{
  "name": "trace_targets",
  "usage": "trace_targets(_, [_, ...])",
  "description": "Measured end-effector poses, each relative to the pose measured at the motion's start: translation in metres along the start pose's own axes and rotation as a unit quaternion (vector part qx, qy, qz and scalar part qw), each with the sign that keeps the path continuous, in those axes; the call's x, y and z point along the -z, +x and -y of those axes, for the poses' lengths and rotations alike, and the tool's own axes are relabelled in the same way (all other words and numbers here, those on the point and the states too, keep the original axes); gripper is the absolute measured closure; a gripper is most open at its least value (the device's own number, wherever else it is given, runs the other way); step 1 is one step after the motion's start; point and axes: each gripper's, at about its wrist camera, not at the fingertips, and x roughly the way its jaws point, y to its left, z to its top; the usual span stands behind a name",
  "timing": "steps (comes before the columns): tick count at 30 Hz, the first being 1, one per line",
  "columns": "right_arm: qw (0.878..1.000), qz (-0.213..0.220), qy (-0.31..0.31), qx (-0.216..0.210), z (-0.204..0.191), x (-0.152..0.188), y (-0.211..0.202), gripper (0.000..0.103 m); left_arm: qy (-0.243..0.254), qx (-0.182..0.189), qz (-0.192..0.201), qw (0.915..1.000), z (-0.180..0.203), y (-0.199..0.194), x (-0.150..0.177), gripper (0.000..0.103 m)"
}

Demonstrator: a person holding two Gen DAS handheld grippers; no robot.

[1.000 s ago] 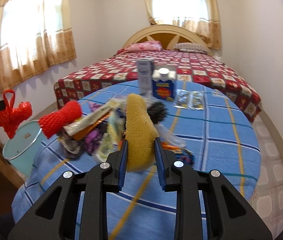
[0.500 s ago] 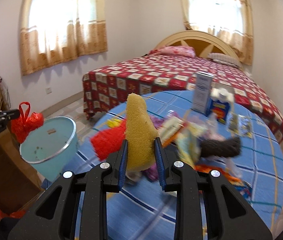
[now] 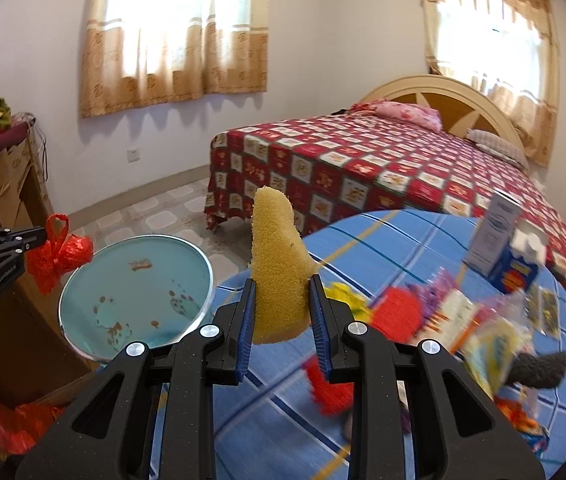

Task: Collect trash
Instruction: 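Carry the sponge in the right tool and the net in the left tool over the bin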

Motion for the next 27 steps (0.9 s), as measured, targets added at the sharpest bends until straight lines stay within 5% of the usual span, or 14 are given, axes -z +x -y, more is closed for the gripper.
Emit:
trace_targets(10, [0.999,-0.021,-0.029,-0.017,-0.034,-0.014,0.041,0.076,-0.016,-0.028,-0.020,0.9993,-0.020,0.022,-0.003,0.103])
trace_targets(27, [0.996,-0.053,-0.060,-0.046,-0.071,-0.008,0.084,0.076,-0.026,-0.013,-0.032,0.9991,-0.020,0.034,-0.001,0.103])
